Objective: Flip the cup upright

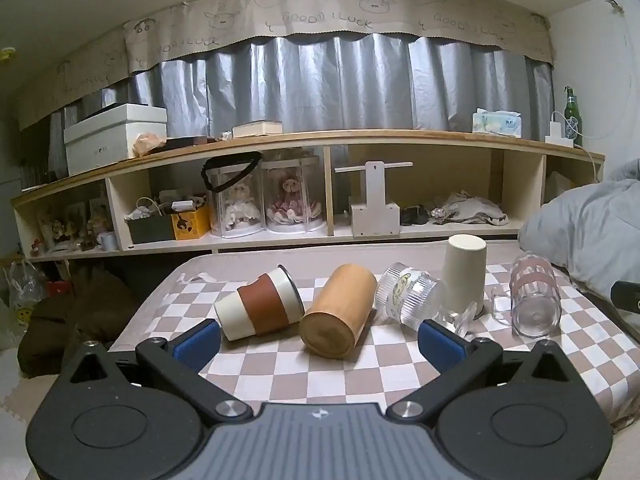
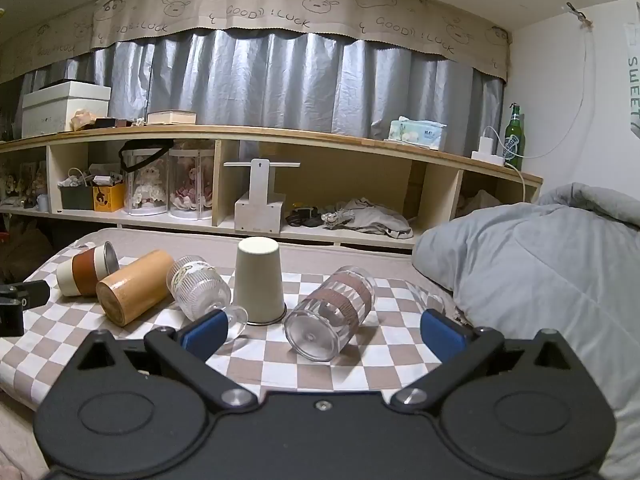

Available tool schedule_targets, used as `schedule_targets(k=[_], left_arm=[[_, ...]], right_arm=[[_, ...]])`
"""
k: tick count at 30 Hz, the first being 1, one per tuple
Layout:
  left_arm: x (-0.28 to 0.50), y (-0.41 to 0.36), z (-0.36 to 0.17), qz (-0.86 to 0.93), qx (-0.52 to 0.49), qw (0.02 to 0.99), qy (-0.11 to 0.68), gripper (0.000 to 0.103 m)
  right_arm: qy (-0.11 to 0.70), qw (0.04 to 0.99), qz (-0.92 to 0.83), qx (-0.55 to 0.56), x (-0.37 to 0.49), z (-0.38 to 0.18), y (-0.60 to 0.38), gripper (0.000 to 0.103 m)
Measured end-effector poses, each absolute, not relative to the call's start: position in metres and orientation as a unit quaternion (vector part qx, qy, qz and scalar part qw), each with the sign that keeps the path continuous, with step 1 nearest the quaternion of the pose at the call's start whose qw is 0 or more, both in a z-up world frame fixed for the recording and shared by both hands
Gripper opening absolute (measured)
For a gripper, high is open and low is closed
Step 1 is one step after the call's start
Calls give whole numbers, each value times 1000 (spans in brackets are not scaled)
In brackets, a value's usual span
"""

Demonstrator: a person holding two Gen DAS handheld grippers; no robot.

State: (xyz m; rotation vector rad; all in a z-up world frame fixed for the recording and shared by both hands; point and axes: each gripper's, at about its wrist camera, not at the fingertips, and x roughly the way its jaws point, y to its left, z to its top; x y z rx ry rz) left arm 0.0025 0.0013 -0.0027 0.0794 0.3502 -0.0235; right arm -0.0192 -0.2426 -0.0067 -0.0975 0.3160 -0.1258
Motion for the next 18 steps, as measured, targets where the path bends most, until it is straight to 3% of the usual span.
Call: schedule_targets(k=[18], left_arm=[[3, 0, -4, -12, 40, 983, 178, 103]], right_arm=[[157, 984, -62, -48, -20, -8, -242, 103]])
